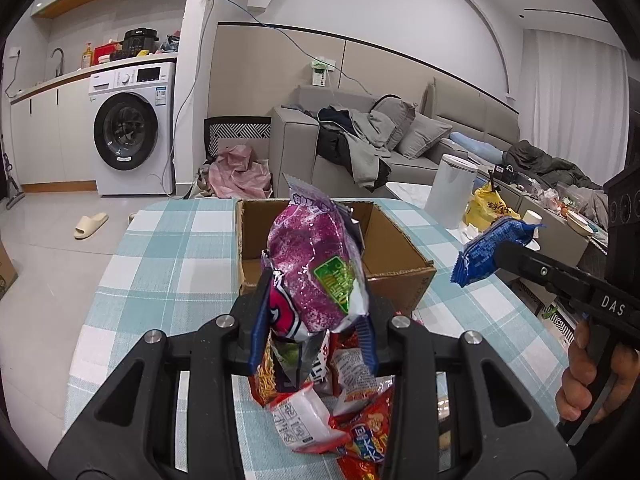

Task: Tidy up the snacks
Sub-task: 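Carry the blue pack over the box with right gripper while left carries purple bag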

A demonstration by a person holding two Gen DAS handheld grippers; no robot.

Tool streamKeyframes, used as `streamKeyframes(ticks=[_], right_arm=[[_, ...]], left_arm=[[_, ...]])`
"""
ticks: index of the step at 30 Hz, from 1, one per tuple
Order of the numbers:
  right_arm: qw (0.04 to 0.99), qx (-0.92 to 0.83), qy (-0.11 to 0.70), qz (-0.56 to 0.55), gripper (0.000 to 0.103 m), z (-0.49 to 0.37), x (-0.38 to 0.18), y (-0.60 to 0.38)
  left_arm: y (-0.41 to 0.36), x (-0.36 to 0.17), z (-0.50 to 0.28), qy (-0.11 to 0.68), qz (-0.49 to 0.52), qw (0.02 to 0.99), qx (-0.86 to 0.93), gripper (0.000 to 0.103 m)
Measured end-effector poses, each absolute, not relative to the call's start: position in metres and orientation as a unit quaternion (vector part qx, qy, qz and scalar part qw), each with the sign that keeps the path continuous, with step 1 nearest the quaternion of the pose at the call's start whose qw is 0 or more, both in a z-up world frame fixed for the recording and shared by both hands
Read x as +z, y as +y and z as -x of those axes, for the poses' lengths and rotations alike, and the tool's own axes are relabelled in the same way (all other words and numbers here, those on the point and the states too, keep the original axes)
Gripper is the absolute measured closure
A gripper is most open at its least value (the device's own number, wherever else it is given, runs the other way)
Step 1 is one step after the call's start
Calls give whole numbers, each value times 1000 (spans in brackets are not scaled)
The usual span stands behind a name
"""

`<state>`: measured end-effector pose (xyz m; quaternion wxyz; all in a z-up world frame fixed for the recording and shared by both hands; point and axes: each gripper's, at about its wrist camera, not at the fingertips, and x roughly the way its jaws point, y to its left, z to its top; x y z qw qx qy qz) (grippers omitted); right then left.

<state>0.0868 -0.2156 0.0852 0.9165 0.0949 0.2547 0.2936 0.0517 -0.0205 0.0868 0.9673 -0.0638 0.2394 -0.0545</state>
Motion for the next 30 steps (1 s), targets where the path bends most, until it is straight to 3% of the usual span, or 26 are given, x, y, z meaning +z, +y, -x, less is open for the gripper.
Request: streamKeyframes(ticks=[30], right_arm=[[909,279,296,-93,63,-156,69,-187]], left_arm=[[-16,71,-152,268,62,960,-42,70]])
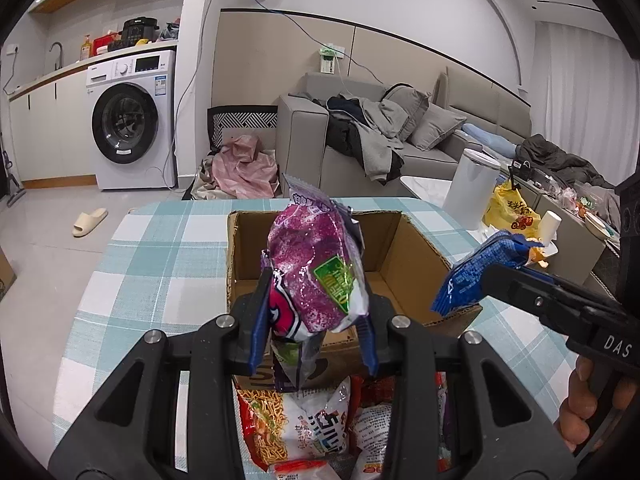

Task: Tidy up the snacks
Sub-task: 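Carry the blue pack over the box with right gripper while left carries purple bag, then open both grippers to drop the purple bag and blue pack into the box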

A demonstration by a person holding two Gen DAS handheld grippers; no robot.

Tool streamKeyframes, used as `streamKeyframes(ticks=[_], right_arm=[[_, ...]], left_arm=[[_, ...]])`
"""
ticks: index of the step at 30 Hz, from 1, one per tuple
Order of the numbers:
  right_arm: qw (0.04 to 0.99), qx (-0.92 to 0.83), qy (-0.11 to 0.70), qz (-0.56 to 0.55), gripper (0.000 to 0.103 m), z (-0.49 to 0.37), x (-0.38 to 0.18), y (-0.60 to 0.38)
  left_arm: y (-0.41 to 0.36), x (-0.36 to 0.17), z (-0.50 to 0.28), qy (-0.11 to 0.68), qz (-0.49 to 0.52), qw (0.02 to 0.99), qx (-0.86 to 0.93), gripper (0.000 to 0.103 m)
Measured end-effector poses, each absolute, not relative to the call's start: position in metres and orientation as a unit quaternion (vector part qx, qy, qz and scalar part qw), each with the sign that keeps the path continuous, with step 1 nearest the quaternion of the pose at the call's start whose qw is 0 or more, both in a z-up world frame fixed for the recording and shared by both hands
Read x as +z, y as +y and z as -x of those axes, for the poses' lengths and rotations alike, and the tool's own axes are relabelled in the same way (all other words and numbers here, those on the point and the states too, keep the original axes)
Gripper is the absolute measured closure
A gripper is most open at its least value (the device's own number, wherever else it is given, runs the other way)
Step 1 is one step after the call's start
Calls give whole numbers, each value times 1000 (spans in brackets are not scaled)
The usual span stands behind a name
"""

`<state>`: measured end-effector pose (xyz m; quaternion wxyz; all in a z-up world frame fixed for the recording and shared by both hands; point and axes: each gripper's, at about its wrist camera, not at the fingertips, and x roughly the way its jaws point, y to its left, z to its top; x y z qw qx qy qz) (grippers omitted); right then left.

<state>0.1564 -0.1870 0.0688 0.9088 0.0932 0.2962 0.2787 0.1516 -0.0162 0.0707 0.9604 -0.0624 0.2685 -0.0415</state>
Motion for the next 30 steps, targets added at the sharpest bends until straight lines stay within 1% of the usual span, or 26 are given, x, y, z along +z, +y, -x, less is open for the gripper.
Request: streamKeyframes(ticks=[15,23,24,25,26,27,28,29,30], right_arm=[[899,278,323,-98,63,-175,52,-179],[902,267,326,-94,63,-183,54,-172],[903,265,324,-92,62,-182,55,-171],[904,264,323,-90,58,-182,56,-171],[906,263,320,-92,56,-181,57,-173],[906,263,320,-93,54,-181,58,-174],[906,263,320,-93,52,-180,59,-176],[906,262,319,-91,50,-178,59,-177],[907,260,320,-89,43,-176,59,-179]], left_arm=[[-19,48,-188,289,53,955,-43,70],[-20,41,-194,296,55,953,-45,69],[-19,41,-194,296,55,952,-44,69],[-19,42,-193,297,54,952,-44,67],[-17,41,-192,299,54,952,-42,62],[-16,42,-189,299,54,952,-40,51],[-14,43,-186,298,56,952,-38,44],[-12,44,-182,294,57,953,-35,30],[-10,45,-177,290,56,955,-33,21]])
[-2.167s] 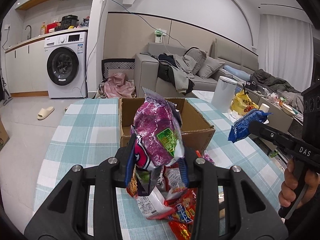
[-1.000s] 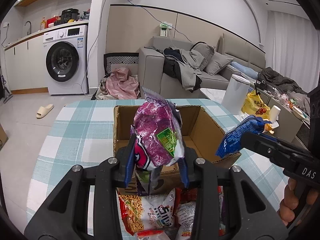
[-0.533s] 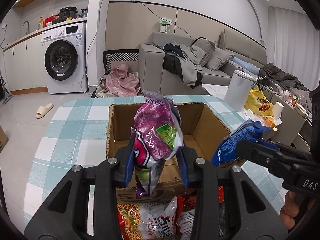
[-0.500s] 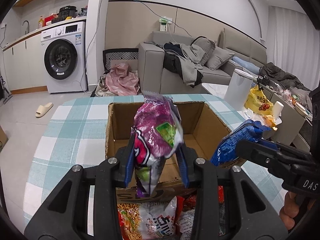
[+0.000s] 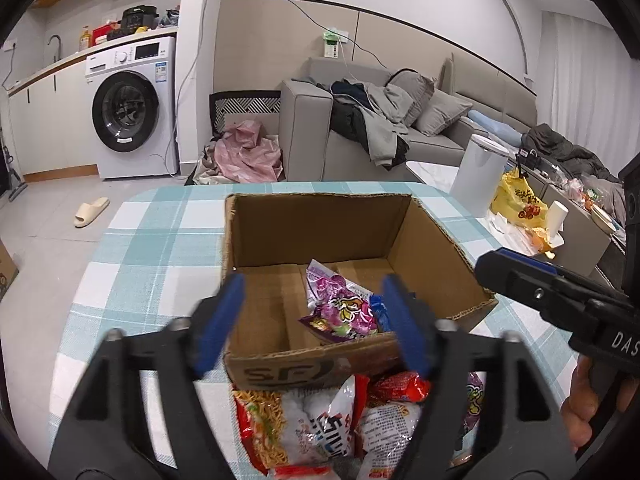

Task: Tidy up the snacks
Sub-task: 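Open both grippers to drop the purple bag and blue pack into the box, then move both grippers back toward the snack pile in front of the box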

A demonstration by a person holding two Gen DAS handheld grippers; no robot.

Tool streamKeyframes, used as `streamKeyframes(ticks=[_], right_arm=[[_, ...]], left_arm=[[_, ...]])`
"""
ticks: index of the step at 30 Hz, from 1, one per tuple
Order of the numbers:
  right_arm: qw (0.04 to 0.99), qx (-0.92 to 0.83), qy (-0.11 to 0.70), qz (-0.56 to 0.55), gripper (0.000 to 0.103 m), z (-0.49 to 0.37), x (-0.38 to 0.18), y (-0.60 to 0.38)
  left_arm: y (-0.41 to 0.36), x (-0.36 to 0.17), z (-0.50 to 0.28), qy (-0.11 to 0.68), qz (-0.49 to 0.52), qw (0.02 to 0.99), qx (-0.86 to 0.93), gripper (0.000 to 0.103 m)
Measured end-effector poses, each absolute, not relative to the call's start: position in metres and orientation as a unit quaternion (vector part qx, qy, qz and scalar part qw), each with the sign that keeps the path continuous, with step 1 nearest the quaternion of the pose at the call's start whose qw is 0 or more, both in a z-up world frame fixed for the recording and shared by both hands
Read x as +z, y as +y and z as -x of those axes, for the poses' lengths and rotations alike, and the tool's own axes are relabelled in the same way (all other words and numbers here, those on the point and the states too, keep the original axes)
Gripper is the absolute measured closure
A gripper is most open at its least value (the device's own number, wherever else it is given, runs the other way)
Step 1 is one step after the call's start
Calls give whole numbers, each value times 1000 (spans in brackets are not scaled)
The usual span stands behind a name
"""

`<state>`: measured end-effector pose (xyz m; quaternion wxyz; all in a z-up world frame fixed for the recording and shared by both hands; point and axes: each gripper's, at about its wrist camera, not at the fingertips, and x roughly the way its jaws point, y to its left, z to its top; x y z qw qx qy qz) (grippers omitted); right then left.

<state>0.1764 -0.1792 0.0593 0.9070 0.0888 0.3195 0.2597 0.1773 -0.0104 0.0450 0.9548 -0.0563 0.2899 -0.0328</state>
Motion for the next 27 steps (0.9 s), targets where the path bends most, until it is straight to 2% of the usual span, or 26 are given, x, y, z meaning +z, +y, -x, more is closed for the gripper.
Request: streamKeyframes(ticks=[1,3,4,6,7,27], right_arm=[[907,260,320,-88,30,-175,59,-181],[905,263,321,-91,14,-171,59,-186],[903,267,323,-94,9,-169,58,-189],[902,267,326,-95,4,-165,58,-192],[903,262,327,-91,0,-162,58,-194],[894,266,359,-42,0,-111,34,-201]], left_arm=[[-9,46,-172,284,55,957,-31,19],[-8,48,-162,282,48,958,-26,15],[-7,49,-158,285,44,957,-23,13],[-7,50,-147,285,37,958,-19,0],[-7,51,-141,281,33,959,-18,1],[-2,37,-59,296,20,955,-13,1]])
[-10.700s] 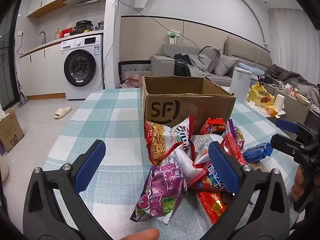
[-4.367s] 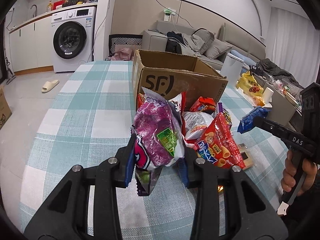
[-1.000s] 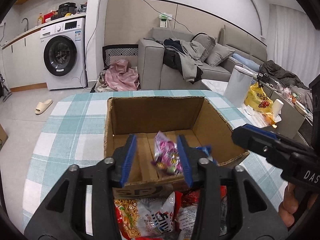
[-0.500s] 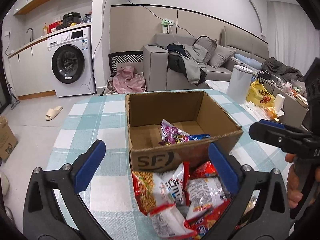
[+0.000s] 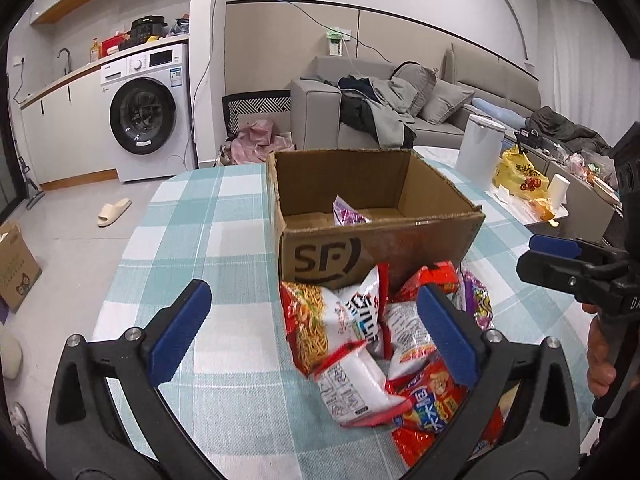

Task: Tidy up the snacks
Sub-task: 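Move both grippers back toward the snack pile in front of the box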

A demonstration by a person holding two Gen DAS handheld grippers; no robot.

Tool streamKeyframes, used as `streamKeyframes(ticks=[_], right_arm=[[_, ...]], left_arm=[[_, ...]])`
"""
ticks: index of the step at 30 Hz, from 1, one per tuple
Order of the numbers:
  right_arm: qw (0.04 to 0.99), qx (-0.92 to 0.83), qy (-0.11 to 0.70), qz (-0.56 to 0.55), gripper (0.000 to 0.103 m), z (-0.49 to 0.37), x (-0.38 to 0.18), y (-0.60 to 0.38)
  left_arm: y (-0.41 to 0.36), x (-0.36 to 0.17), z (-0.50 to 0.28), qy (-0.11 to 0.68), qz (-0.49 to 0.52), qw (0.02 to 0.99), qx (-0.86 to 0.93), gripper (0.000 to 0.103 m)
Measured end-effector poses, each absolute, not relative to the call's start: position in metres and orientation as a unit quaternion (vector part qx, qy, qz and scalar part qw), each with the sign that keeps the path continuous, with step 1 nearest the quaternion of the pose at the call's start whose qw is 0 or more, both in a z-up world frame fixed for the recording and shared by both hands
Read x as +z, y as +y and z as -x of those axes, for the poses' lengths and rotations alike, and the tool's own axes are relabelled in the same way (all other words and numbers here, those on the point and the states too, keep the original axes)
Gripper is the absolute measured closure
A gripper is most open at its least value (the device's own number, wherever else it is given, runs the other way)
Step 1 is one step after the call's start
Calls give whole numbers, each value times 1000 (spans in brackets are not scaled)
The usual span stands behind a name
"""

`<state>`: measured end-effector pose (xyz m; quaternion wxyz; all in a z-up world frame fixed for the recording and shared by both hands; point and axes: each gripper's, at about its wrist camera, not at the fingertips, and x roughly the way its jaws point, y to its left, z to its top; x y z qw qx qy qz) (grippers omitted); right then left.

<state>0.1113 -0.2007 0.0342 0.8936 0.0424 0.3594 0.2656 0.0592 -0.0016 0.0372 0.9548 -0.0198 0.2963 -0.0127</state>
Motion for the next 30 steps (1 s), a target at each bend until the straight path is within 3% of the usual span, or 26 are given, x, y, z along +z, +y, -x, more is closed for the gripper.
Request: streamKeyframes(ticks=[30], right_arm=[[882,242,403,-20,0,-71,-6,-209]], left_arm=[[-1,5,-30,320,40,946,-12,1]])
